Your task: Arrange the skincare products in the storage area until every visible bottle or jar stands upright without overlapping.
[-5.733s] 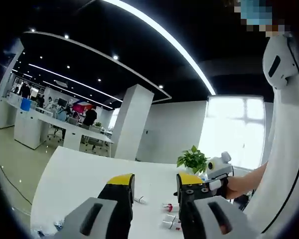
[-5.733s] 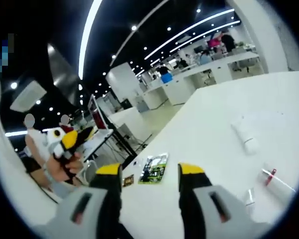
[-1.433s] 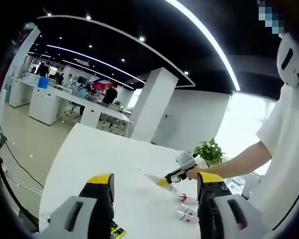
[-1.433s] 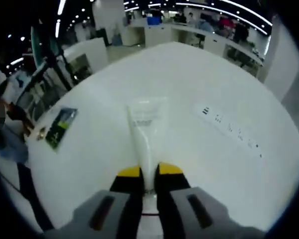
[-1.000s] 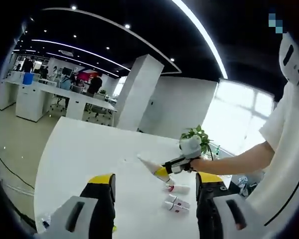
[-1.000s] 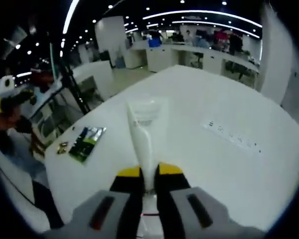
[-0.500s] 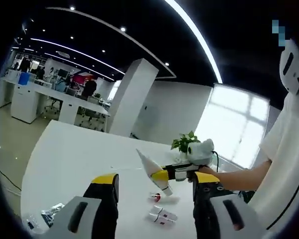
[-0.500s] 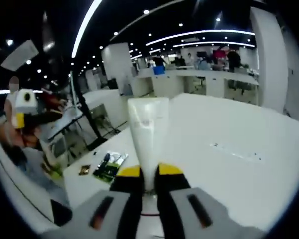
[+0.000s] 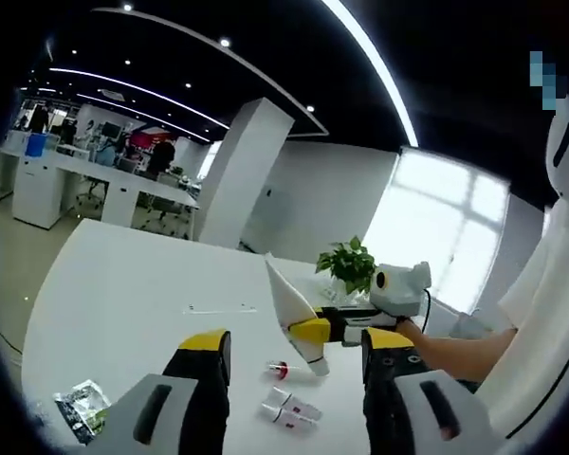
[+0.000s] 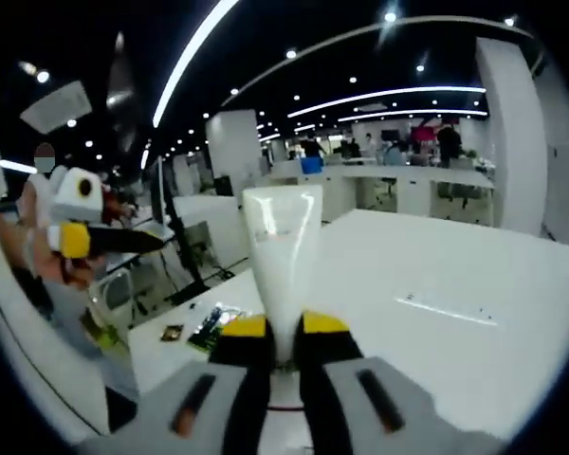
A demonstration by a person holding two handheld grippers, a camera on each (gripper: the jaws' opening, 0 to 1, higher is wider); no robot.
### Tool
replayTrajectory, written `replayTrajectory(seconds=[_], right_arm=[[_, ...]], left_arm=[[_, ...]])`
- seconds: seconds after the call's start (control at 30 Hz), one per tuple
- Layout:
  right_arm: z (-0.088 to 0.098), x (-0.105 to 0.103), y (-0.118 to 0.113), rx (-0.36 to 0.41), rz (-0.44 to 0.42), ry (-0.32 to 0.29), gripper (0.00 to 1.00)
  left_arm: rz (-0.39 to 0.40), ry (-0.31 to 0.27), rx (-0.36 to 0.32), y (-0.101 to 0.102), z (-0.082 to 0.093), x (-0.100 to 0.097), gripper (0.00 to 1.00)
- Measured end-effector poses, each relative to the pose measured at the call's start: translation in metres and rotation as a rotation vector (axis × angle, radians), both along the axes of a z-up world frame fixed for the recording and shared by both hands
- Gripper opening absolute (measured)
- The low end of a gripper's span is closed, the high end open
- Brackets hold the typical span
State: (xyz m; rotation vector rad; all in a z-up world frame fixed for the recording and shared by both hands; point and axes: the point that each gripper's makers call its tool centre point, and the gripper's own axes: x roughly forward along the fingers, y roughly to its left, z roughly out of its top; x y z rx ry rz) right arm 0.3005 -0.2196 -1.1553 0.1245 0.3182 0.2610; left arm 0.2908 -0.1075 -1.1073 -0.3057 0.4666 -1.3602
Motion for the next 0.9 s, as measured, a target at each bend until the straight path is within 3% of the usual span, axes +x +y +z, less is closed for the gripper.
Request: replayTrajectory(seconds=[0.17, 0.5, 0.63, 0.9], right_arm=[[0.011, -0.010, 0.002, 0.004, -0.012, -0.044, 0.08], [0.020, -0.026, 0.011, -0.013, 0.013, -0.076, 0.08], [0.022, -0.027, 0.020, -0.019, 0.024, -0.088, 0.08], [0.025, -0.034, 0.037, -0.030, 0.054, -0.094, 0.08]], left_arm=[[0.033, 0.047, -0.029, -0.012, 0.000, 0.000, 0.53], [0.066, 0.068, -0.104, -0.044, 0.003, -0.014, 0.53], [0.078, 0.083, -0.075, -0.051, -0.007, -0.018, 0.53], [0.065, 0.115, -0.077, -0.058, -0.010, -0.024, 0.53]])
